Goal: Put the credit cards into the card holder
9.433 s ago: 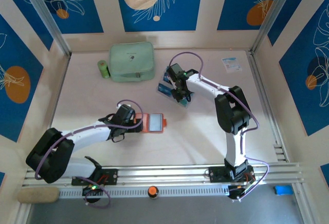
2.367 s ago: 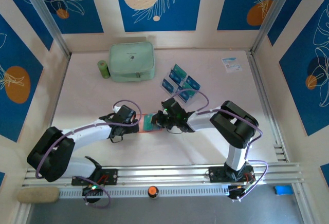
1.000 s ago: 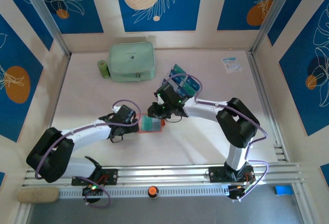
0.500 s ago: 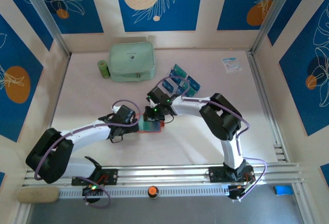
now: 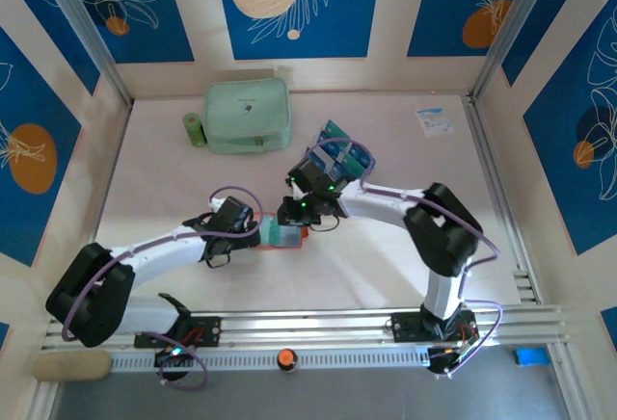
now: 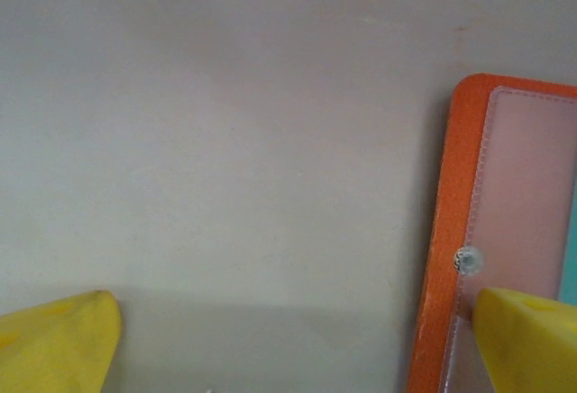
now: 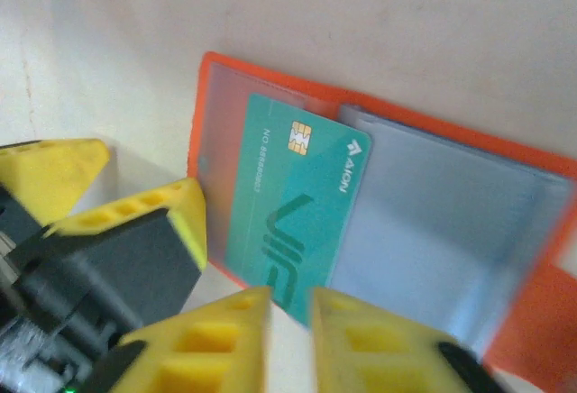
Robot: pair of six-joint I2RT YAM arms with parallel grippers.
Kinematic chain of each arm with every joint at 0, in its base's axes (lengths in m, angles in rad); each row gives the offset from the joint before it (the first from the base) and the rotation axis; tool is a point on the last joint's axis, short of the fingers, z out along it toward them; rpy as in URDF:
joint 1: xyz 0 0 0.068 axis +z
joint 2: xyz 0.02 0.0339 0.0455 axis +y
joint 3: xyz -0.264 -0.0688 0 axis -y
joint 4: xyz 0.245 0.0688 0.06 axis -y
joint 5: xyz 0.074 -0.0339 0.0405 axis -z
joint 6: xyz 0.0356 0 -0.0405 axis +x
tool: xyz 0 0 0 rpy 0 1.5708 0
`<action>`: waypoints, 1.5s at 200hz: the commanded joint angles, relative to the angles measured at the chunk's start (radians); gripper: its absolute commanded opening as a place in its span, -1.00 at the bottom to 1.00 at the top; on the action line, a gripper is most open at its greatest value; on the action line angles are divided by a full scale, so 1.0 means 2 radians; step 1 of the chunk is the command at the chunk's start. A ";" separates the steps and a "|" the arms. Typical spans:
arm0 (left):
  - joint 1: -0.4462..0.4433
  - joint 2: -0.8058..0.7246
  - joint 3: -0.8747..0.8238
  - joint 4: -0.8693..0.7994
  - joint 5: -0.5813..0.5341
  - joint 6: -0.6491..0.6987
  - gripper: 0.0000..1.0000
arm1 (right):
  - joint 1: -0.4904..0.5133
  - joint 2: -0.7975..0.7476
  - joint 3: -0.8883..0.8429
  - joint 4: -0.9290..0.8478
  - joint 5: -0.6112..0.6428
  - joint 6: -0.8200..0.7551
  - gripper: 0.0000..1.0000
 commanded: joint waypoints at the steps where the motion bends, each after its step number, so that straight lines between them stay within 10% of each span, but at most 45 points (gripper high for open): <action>1: 0.004 -0.011 0.013 -0.013 -0.004 -0.003 0.99 | -0.003 -0.039 -0.025 -0.047 0.058 -0.018 -0.34; 33: 0.004 -0.015 0.023 -0.020 -0.003 0.001 0.99 | -0.003 -0.038 -0.033 -0.081 0.105 -0.031 -0.05; 97: 0.004 -0.018 0.041 -0.033 -0.006 0.009 0.99 | 0.000 0.023 -0.013 -0.075 0.125 -0.040 -0.09; 164: 0.004 -0.017 0.058 -0.038 0.003 0.022 0.99 | -0.006 -0.001 -0.037 -0.087 0.145 -0.090 -1.00; 242: 0.005 0.007 0.064 -0.015 0.042 0.037 0.99 | -0.028 -0.045 -0.079 -0.096 0.155 -0.130 -1.00; 271: 0.004 0.019 0.068 -0.002 0.060 0.046 1.00 | -0.029 -0.071 -0.078 -0.111 0.150 -0.130 -0.40; 300: 0.003 0.015 0.063 0.015 0.075 0.057 1.00 | -0.029 -0.108 -0.077 -0.120 0.136 -0.117 -0.36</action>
